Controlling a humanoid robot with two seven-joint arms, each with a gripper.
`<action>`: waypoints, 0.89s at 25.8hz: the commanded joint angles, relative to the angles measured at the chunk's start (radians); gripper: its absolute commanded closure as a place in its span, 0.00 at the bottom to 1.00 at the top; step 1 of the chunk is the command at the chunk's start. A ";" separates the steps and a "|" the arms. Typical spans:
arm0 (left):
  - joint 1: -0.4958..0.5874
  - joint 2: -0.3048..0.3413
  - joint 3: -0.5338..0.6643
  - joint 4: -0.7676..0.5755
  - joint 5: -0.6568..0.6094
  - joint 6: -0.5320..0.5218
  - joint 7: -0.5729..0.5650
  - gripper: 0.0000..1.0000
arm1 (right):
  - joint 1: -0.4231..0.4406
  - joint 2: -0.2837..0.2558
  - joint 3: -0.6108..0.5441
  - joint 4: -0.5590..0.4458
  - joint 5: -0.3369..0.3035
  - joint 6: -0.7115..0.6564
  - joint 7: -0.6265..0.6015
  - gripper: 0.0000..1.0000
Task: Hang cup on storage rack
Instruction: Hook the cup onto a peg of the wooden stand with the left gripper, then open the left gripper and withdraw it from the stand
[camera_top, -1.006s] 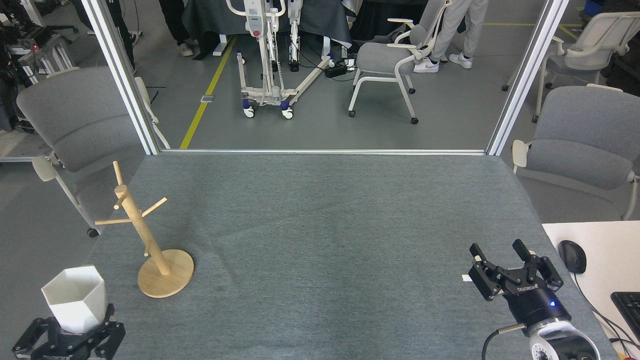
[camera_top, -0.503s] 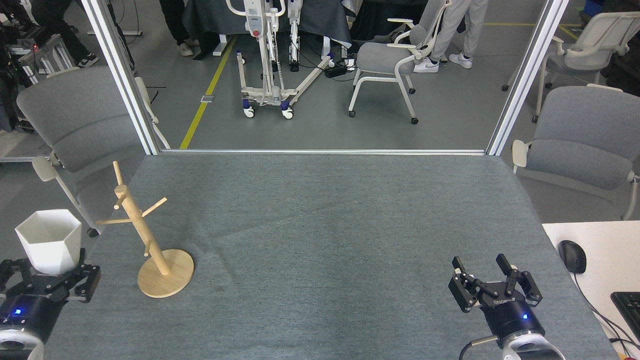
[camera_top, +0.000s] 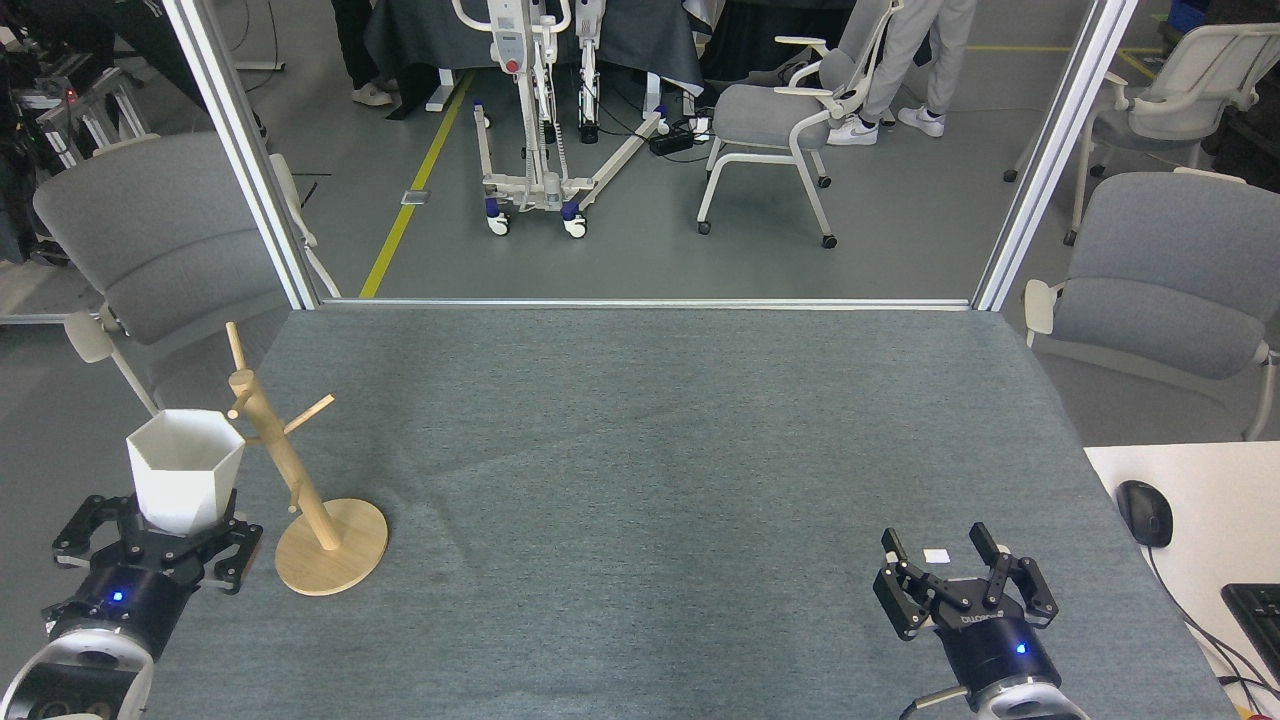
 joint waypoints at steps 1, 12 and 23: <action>0.000 -0.007 -0.016 0.001 -0.020 0.000 0.000 1.00 | 0.005 -0.003 0.005 0.000 -0.001 0.000 0.001 0.00; 0.000 -0.026 -0.045 0.007 -0.076 0.001 0.002 0.77 | 0.005 0.006 0.007 0.013 0.001 0.000 0.003 0.00; 0.018 -0.046 -0.045 0.035 -0.070 0.074 0.020 0.01 | 0.003 0.000 0.005 0.014 -0.001 0.002 0.001 0.00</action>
